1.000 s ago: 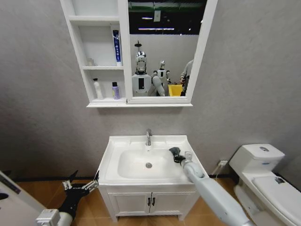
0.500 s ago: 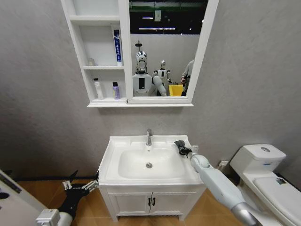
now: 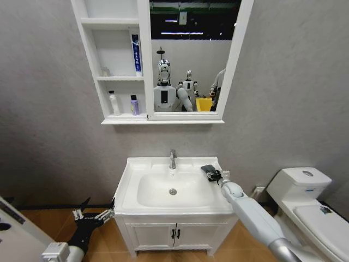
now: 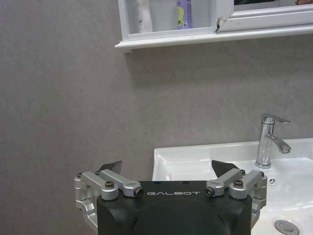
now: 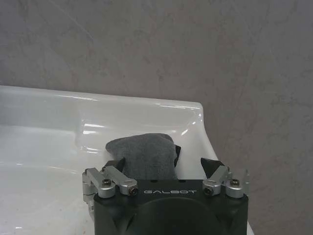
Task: Move facial cleanser and shampoo from washbasin to cabinet, then wipe washbasin with towel.
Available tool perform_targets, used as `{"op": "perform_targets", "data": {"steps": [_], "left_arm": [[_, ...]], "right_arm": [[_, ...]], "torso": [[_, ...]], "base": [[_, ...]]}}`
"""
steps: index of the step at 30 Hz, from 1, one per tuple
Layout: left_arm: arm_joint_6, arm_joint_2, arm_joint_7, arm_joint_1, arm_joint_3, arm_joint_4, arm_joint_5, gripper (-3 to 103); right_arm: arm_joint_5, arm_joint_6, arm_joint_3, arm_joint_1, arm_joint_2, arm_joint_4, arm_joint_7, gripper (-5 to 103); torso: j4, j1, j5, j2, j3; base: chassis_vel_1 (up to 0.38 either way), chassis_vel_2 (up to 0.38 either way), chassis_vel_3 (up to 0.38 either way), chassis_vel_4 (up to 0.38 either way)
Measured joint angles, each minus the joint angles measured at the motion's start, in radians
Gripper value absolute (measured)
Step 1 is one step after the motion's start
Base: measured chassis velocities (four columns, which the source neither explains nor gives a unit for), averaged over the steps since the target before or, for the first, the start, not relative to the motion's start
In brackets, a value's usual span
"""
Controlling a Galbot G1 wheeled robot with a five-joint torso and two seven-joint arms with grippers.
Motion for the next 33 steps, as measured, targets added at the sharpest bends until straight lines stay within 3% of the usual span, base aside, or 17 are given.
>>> {"op": "perform_targets", "data": {"steps": [2, 5, 12, 14, 15, 16, 17, 20, 24, 33], "left_arm": [[0.000, 0.000, 0.000, 0.000, 0.000, 0.000, 0.000, 100], [0.000, 0.000, 0.000, 0.000, 0.000, 0.000, 0.000, 100], [0.000, 0.000, 0.000, 0.000, 0.000, 0.000, 0.000, 100], [0.000, 0.000, 0.000, 0.000, 0.000, 0.000, 0.000, 100], [0.000, 0.000, 0.000, 0.000, 0.000, 0.000, 0.000, 100], [0.000, 0.000, 0.000, 0.000, 0.000, 0.000, 0.000, 100], [0.000, 0.000, 0.000, 0.000, 0.000, 0.000, 0.000, 100], [0.000, 0.000, 0.000, 0.000, 0.000, 0.000, 0.000, 100], [0.000, 0.000, 0.000, 0.000, 0.000, 0.000, 0.000, 100], [0.000, 0.000, 0.000, 0.000, 0.000, 0.000, 0.000, 100]], "right_arm": [[-0.006, 0.011, 0.019, -0.028, -0.006, 0.030, 0.000, 88], [-0.036, 0.083, 0.112, -0.155, -0.019, 0.158, -0.007, 99], [-0.066, 0.151, 0.271, -0.381, -0.032, 0.399, 0.003, 100], [-0.069, 0.165, 0.390, -0.598, -0.023, 0.573, -0.014, 100], [-0.069, 0.165, 0.390, -0.598, -0.023, 0.573, -0.014, 100], [-0.091, 0.184, 0.469, -0.725, 0.008, 0.665, -0.030, 100], [-0.091, 0.184, 0.469, -0.725, 0.008, 0.665, -0.030, 100], [-0.151, 0.236, 0.605, -1.029, 0.158, 0.892, -0.046, 100], [-0.196, 0.299, 0.665, -1.230, 0.268, 1.040, -0.067, 100], [-0.294, 0.335, 0.627, -1.360, 0.343, 1.158, -0.047, 100]], "torso": [[0.0000, 0.000, 0.0000, 0.000, 0.000], [-0.0001, 0.000, 0.0000, 0.000, 0.000], [0.0005, 0.000, -0.0002, 0.000, 0.000], [-0.0008, 0.000, 0.0001, 0.000, 0.000], [-0.0008, 0.000, 0.0001, 0.000, 0.000], [-0.0007, 0.000, -0.0001, 0.000, 0.000], [-0.0007, 0.000, -0.0001, 0.000, 0.000], [-0.0005, 0.000, 0.0001, 0.000, 0.000], [-0.0005, 0.000, -0.0006, 0.000, 0.000], [0.0002, 0.000, -0.0001, 0.000, 0.000]], "base": [[0.000, 0.000, 0.000, 0.000], [0.000, 0.000, 0.000, 0.000], [0.000, 0.000, 0.000, 0.000], [0.000, 0.000, 0.000, 0.000], [0.000, 0.000, 0.000, 0.000], [0.000, 0.000, 0.000, 0.000], [0.000, 0.000, 0.000, 0.000], [0.000, 0.000, 0.000, 0.000], [0.000, 0.000, 0.000, 0.000], [0.000, 0.000, 0.000, 0.000]]}}
